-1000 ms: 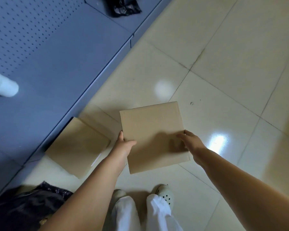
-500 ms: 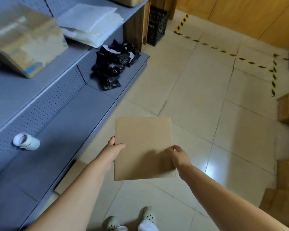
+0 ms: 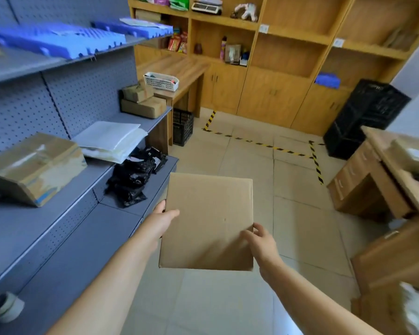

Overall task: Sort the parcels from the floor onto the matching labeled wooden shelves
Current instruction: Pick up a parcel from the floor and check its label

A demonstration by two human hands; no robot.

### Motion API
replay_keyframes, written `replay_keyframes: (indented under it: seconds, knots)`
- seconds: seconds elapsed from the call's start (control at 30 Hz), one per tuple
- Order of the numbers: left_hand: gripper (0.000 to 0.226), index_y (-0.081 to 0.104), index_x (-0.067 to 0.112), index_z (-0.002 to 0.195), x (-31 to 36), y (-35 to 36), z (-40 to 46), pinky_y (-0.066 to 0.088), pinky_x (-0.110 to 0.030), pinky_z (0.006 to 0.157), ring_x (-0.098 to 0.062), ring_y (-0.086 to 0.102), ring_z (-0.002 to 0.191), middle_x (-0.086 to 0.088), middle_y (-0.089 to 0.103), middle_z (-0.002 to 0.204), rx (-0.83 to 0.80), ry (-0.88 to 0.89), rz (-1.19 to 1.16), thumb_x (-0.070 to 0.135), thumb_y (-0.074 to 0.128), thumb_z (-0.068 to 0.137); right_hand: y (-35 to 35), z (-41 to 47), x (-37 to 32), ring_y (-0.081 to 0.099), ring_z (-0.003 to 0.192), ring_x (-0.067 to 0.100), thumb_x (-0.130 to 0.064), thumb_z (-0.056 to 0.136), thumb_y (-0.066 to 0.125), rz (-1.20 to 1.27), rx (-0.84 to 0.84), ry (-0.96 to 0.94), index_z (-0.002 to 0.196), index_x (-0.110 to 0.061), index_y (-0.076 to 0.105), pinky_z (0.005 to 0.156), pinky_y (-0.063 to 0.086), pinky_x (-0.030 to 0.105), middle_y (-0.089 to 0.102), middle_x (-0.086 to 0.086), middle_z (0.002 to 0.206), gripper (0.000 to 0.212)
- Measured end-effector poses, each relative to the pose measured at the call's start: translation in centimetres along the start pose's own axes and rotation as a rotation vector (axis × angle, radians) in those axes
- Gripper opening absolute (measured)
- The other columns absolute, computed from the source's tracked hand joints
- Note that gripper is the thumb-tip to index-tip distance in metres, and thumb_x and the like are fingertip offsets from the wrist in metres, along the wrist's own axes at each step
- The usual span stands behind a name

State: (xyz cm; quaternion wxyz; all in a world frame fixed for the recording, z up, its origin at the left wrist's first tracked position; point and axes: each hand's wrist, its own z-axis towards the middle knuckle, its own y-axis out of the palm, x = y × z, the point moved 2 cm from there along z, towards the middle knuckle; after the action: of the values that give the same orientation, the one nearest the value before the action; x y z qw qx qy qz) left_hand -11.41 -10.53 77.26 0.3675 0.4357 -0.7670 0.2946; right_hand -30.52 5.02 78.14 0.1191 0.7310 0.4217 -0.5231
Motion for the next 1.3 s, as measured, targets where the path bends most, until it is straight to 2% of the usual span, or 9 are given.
replay_keyframes:
  seconds: [0.17, 0.3, 0.47, 0.57, 0.67, 0.9, 1.1, 1.23, 1.3]
  knots:
    - [0.062, 0.015, 0.028, 0.147, 4.6, -1.3, -4.2, 0.031, -0.036, 0.100, -0.027, 0.038, 0.133, -0.002, 0.032, 0.152, -0.055, 0.132, 0.029, 0.028, 0.047, 0.094, -1.6, -4.7, -3.8, 0.052, 0.099, 0.025, -0.016, 0.087, 0.058, 0.066, 0.065, -0.075, 0.134, -0.013, 0.046, 0.082, 0.041, 0.033, 0.055, 0.007, 0.110, 0.049]
    - [0.053, 0.021, 0.030, 0.146, 7.2, -2.7, -7.7, 0.027, -0.045, 0.111, -0.026, 0.033, 0.137, -0.001, 0.030, 0.153, -0.088, 0.209, 0.035, 0.035, 0.038, 0.097, -2.7, -8.5, -6.3, 0.053, 0.095, 0.022, -0.016, 0.087, 0.057, 0.109, 0.102, -0.133, 0.129, -0.014, 0.049, 0.074, 0.041, 0.030, 0.058, 0.003, 0.102, 0.043]
    - [0.045, 0.031, 0.025, 0.142, 10.3, -4.0, -12.5, 0.039, -0.043, 0.103, -0.021, 0.041, 0.127, -0.004, 0.041, 0.144, -0.091, 0.316, 0.015, 0.029, 0.036, 0.098, -4.1, -12.1, -8.7, 0.053, 0.083, 0.014, -0.018, 0.087, 0.057, 0.156, 0.141, -0.190, 0.128, -0.016, 0.049, 0.068, 0.042, 0.029, 0.059, -0.003, 0.092, 0.042]
    - [0.043, 0.038, 0.027, 0.139, 12.0, -4.8, -14.7, 0.044, -0.039, 0.095, -0.016, 0.047, 0.113, -0.001, 0.047, 0.137, -0.101, 0.353, 0.010, 0.030, 0.038, 0.096, -4.9, -13.7, -10.0, 0.056, 0.098, 0.021, -0.021, 0.084, 0.059, 0.140, 0.141, -0.217, 0.131, -0.017, 0.049, 0.080, 0.043, 0.032, 0.062, 0.004, 0.108, 0.048]
    - [0.041, 0.043, 0.029, 0.135, 13.2, -5.4, -16.4, 0.045, -0.045, 0.098, -0.021, 0.052, 0.118, -0.002, 0.052, 0.135, -0.147, 0.363, -0.026, 0.035, 0.040, 0.095, -6.0, -15.0, -11.5, 0.056, 0.103, 0.022, -0.020, 0.084, 0.060, 0.141, 0.125, -0.265, 0.135, -0.019, 0.045, 0.080, 0.043, 0.031, 0.061, 0.005, 0.118, 0.053]
    - [0.031, 0.055, 0.022, 0.122, 14.3, -4.7, -19.5, 0.048, -0.052, 0.095, -0.026, 0.060, 0.107, -0.009, 0.065, 0.114, -0.198, 0.406, -0.108, 0.034, 0.040, 0.097, -8.8, -17.1, -12.6, 0.062, 0.090, 0.009, -0.024, 0.090, 0.056, 0.193, 0.107, -0.366, 0.125, -0.017, 0.050, 0.066, 0.045, 0.021, 0.065, -0.002, 0.101, 0.036]
    - [0.033, 0.061, 0.012, 0.108, 14.4, -3.6, -20.9, 0.053, -0.042, 0.084, -0.027, 0.065, 0.095, -0.015, 0.069, 0.100, -0.180, 0.425, -0.257, 0.031, 0.036, 0.099, -11.3, -17.2, -11.6, 0.061, 0.105, 0.021, -0.041, 0.095, 0.044, 0.267, 0.134, -0.365, 0.117, -0.015, 0.054, 0.097, 0.047, 0.036, 0.064, 0.005, 0.112, 0.036]
    - [0.034, 0.063, 0.010, 0.090, 15.0, -3.0, -21.7, 0.053, -0.040, 0.082, -0.025, 0.066, 0.088, -0.012, 0.070, 0.092, -0.169, 0.468, -0.318, 0.030, 0.037, 0.098, -12.4, -17.6, -10.8, 0.064, 0.101, 0.021, -0.040, 0.098, 0.036, 0.437, 0.091, -0.365, 0.095, -0.016, 0.056, 0.089, 0.049, 0.032, 0.066, 0.010, 0.111, 0.031]
    - [0.033, 0.060, 0.010, 0.082, 15.1, -2.4, -22.1, 0.051, -0.043, 0.088, -0.025, 0.064, 0.089, -0.011, 0.068, 0.088, -0.189, 0.492, -0.342, 0.030, 0.039, 0.097, -13.0, -17.8, -10.3, 0.063, 0.106, 0.021, -0.039, 0.097, 0.038, 0.471, 0.084, -0.361, 0.103, -0.016, 0.056, 0.094, 0.048, 0.034, 0.065, 0.008, 0.114, 0.030]
